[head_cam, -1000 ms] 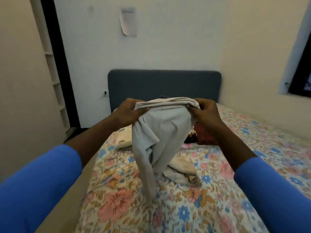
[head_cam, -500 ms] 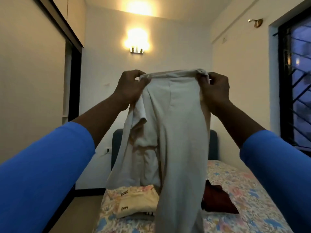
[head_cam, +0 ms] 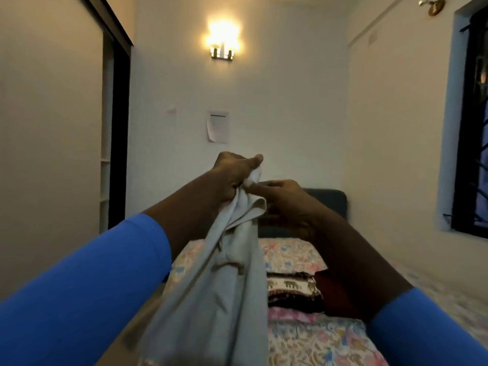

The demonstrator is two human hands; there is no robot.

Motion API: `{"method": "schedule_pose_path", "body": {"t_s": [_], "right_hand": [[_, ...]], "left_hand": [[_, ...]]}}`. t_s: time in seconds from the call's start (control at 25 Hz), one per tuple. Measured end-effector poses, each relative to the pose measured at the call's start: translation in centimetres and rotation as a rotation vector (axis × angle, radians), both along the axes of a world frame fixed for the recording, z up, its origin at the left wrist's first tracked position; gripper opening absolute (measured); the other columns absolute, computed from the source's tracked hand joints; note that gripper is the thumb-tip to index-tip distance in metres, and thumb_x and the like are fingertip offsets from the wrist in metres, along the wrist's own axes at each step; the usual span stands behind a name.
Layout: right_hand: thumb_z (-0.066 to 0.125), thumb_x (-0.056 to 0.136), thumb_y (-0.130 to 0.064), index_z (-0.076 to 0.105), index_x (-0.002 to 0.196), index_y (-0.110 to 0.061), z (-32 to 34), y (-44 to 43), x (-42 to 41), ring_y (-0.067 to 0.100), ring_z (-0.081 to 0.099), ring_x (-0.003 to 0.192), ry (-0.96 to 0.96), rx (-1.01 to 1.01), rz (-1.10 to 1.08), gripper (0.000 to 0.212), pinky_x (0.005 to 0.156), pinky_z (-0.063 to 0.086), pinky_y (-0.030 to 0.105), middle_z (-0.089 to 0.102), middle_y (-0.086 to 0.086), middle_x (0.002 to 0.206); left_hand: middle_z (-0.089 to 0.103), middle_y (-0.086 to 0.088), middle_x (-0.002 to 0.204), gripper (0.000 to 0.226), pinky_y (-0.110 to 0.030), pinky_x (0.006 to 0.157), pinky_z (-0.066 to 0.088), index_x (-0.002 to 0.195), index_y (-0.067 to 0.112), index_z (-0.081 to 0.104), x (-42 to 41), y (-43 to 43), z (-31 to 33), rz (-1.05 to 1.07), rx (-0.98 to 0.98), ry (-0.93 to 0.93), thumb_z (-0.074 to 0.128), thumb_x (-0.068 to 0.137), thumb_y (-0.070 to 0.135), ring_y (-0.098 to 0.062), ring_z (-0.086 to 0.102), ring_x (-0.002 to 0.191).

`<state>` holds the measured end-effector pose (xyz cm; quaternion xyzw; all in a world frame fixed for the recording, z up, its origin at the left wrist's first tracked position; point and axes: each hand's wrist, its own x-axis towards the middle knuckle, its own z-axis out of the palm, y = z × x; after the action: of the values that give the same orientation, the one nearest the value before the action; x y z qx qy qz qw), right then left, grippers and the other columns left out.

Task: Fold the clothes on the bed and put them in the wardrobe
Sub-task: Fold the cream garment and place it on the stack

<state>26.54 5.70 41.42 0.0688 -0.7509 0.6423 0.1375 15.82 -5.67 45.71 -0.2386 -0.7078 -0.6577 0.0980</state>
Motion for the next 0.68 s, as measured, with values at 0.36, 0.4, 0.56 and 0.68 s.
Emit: {"method": "schedule_pose_path", "body": {"t_s": [0.36, 0.4, 0.56, 0.68], "right_hand": [[0.067, 0.098, -0.039, 0.071, 0.117, -0.003, -4.3, 2.1, -3.3, 0.027, 0.076, 0.098, -0.091, 0.116, 0.037, 0.041, 0.084, 0.062, 0.038, 0.077, 0.015, 0.108], [0.071, 0.094, -0.043, 0.072, 0.116, -0.003, -5.2, 0.7, -4.0, 0.025, 0.076, 0.098, -0.104, 0.148, 0.047, 0.046, 0.083, 0.062, 0.037, 0.078, 0.013, 0.107], [0.073, 0.094, -0.009, 0.072, 0.107, 0.004, -7.2, -1.1, -6.1, 0.027, 0.075, 0.09, -0.024, 0.015, -0.128, 0.019, 0.077, 0.064, 0.038, 0.075, 0.019, 0.104], [0.064, 0.098, -0.002, 0.072, 0.111, 0.002, -8.5, -0.1, -6.6, 0.025, 0.072, 0.091, -0.043, -0.005, -0.207, 0.016, 0.073, 0.063, 0.037, 0.073, 0.016, 0.104]], "left_hand": [[0.07, -0.009, 0.094, 0.072, -0.039, 0.088, 0.054, 0.096, 0.002, 0.069, -3.5, -2.4, -6.5, 0.05, -0.094, -0.085, 0.064, 0.084, 0.073, -0.024, 0.066, 0.091], [0.072, -0.012, 0.097, 0.068, -0.04, 0.088, 0.057, 0.101, 0.003, 0.071, -3.6, -2.0, -7.1, 0.049, -0.05, -0.126, 0.068, 0.084, 0.068, -0.026, 0.068, 0.092], [0.071, -0.02, 0.114, 0.035, -0.04, 0.069, 0.064, 0.116, 0.002, 0.068, -3.2, -2.5, -7.9, -0.171, 0.116, -0.331, 0.08, 0.089, 0.021, -0.032, 0.072, 0.095], [0.068, -0.016, 0.118, 0.042, -0.035, 0.068, 0.064, 0.127, 0.007, 0.064, -2.7, -3.4, -8.9, -0.284, 0.139, -0.346, 0.072, 0.088, -0.008, -0.029, 0.07, 0.1]]}}
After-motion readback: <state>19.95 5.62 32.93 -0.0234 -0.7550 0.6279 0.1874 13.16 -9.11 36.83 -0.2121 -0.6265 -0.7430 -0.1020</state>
